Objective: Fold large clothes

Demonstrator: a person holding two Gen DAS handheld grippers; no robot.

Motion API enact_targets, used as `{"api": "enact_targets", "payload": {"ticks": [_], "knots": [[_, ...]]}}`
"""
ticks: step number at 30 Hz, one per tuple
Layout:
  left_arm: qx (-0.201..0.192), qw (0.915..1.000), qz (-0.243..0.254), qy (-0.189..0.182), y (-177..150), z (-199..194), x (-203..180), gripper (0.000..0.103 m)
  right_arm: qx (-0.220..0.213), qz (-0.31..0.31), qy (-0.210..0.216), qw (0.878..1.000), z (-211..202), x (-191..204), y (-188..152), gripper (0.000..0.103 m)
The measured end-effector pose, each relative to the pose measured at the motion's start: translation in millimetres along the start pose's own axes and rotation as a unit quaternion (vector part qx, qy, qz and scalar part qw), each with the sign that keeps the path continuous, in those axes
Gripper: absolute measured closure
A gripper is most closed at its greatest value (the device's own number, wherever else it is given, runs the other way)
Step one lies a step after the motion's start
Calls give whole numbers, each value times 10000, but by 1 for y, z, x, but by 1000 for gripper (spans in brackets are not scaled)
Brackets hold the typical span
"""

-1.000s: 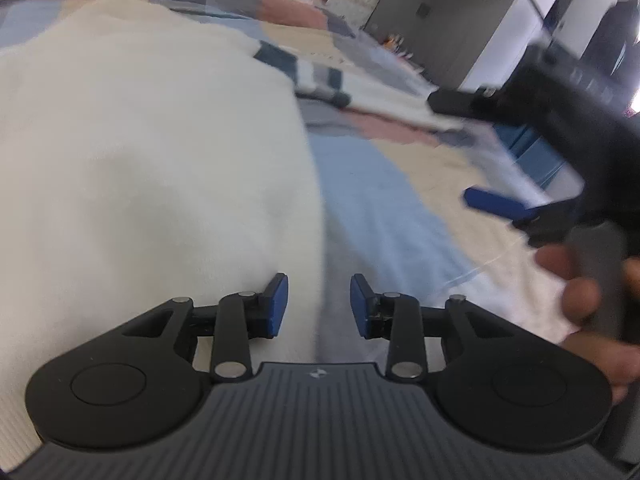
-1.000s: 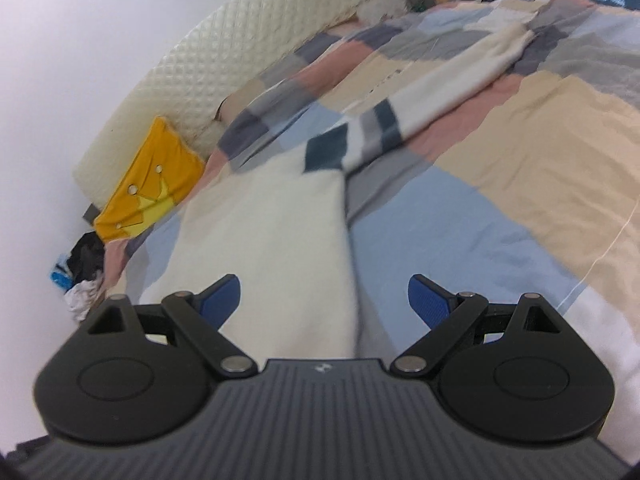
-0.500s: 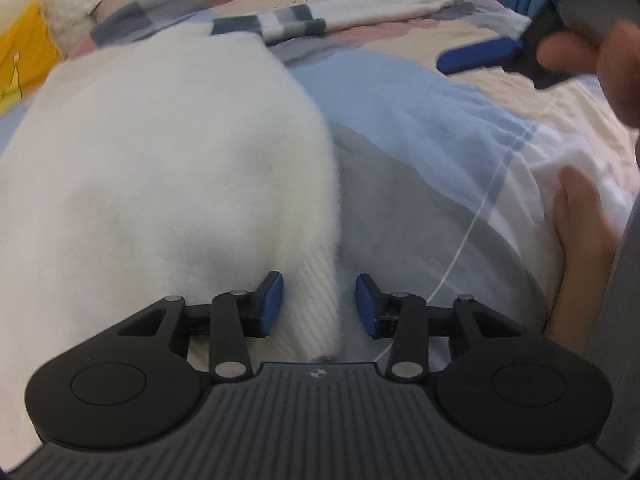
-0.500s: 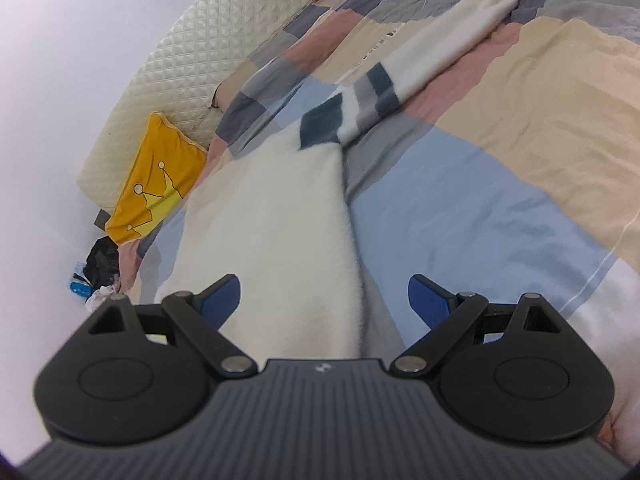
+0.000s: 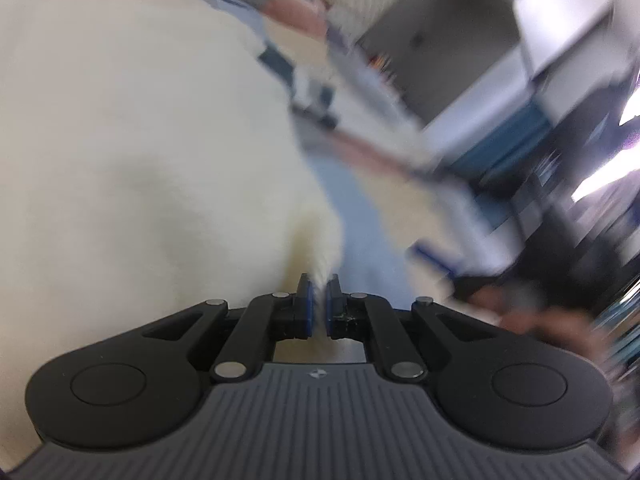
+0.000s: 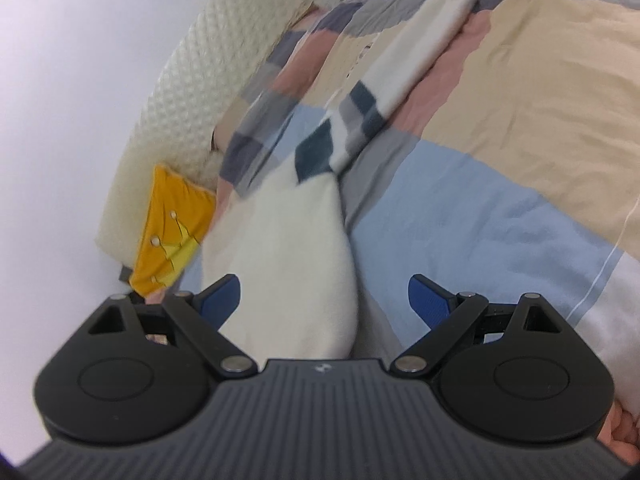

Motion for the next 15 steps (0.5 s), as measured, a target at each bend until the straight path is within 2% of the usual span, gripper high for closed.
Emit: {"api": "enact_targets", "payload": {"ticks": [4, 7, 11, 15], "knots": [[-142, 9929, -869, -805, 9, -12, -1, 96, -59, -7, 55, 10000, -3, 1, 2, 10], [-81, 9859, -1255, -1100, 6, -5, -5, 96, -85, -28, 69, 9999, -4, 2, 4, 10], [51, 9874, -1204, -1024, 1, 11, -15, 96, -83, 29, 55, 9999, -4, -1, 5, 10], [307, 9937, -754, -775, -11, 32, -34, 96, -120, 72, 24, 9999, -5, -4, 5, 10]]}}
Point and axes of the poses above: each gripper's, at about its wrist camera, not at the fingertips, and z roughly the way its jaws point, x to its left, y to its top, the point moved 6 cm from there along z, roughly the way its jaws point
